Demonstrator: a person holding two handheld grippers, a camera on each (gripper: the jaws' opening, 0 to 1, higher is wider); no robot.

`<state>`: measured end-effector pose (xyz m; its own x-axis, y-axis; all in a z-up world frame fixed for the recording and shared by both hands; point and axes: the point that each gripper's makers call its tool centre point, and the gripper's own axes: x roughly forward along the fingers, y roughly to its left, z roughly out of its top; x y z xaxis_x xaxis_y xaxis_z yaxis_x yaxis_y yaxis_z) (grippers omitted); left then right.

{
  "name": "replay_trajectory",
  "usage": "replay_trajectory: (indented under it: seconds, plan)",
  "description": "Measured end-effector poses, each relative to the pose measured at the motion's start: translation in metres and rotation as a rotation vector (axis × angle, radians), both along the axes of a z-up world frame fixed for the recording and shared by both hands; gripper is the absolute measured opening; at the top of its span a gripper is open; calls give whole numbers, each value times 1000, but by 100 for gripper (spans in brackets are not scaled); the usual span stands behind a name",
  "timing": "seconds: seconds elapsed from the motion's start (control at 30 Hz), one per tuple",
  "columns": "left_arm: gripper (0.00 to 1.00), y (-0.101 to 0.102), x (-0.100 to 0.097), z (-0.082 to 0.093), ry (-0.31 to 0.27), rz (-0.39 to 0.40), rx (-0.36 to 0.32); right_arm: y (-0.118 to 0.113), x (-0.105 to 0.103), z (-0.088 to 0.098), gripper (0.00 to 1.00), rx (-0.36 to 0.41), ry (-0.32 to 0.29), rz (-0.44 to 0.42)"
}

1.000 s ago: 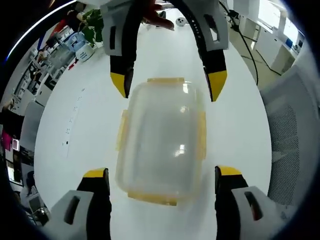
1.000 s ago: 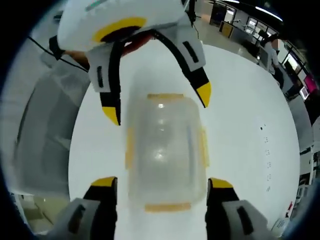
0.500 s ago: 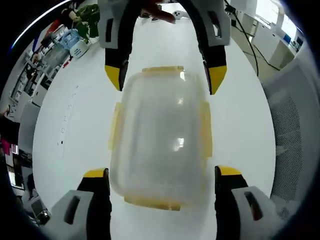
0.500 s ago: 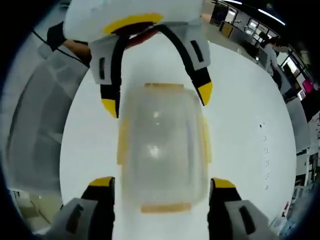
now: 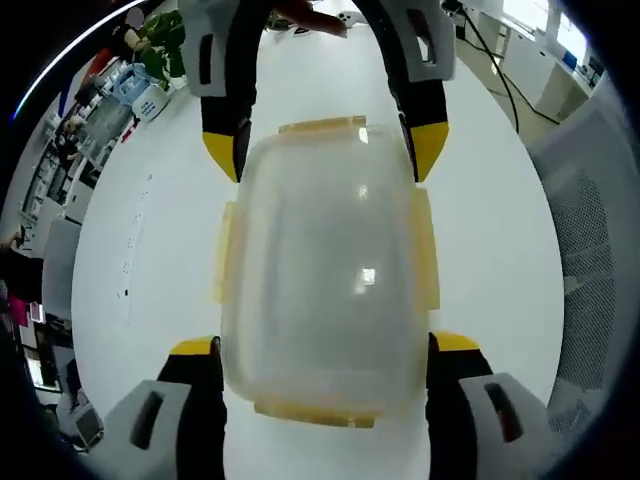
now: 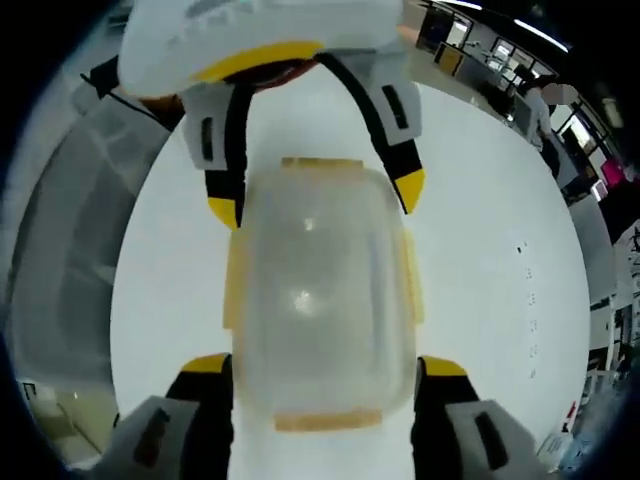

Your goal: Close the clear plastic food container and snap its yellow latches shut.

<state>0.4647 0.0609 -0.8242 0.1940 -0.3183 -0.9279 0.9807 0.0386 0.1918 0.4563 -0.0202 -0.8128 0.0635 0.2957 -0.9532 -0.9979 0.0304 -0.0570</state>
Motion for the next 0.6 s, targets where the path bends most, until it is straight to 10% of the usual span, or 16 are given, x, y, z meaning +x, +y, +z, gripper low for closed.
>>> replay_trajectory:
  seconds: [0.6]
  plan:
    - [82, 0, 2, -7, -21, -10, 13, 0, 0, 0, 71, 6, 6, 0]
